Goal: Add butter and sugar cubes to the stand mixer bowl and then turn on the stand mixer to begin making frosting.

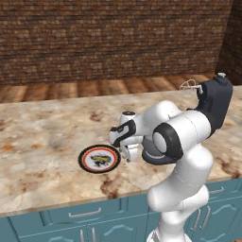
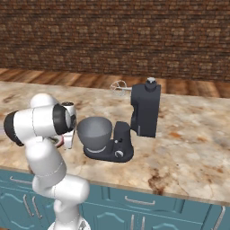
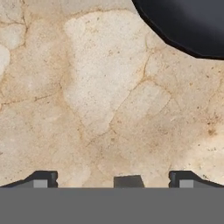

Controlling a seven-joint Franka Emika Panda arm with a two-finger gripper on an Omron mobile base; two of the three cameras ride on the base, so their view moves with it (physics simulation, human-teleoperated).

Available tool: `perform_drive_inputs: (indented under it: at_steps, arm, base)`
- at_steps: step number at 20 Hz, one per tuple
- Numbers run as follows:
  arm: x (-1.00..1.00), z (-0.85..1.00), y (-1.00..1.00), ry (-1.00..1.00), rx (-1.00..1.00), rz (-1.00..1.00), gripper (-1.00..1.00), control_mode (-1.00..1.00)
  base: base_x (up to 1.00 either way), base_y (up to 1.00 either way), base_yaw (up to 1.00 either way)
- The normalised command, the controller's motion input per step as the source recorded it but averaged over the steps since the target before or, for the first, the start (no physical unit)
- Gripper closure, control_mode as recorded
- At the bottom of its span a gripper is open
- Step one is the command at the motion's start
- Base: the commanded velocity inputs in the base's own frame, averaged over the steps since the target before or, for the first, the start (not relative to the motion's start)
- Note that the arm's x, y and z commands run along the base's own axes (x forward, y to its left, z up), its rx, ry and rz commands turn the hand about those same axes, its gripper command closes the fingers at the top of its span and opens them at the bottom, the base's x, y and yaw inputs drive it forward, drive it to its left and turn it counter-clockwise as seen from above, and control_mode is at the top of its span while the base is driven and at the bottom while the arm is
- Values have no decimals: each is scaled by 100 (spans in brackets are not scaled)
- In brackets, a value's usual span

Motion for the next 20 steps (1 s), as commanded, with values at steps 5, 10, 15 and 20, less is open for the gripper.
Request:
perform_drive_inputs:
  at_steps: [5, 10, 15, 20]
  arm:
    - [14, -28, 23, 9, 0, -2, -100, -100]
    - [-5, -39, 23, 7, 0, -3, -100, -100]
    - [-52, -53, 24, 1, 0, -7, 100, -100]
    - [-43, -21, 7, 0, 0, -12, 100, -100]
  base:
    - [0, 0, 0]
    - [0, 0, 0]
    - [0, 0, 0]
    - [0, 0, 0]
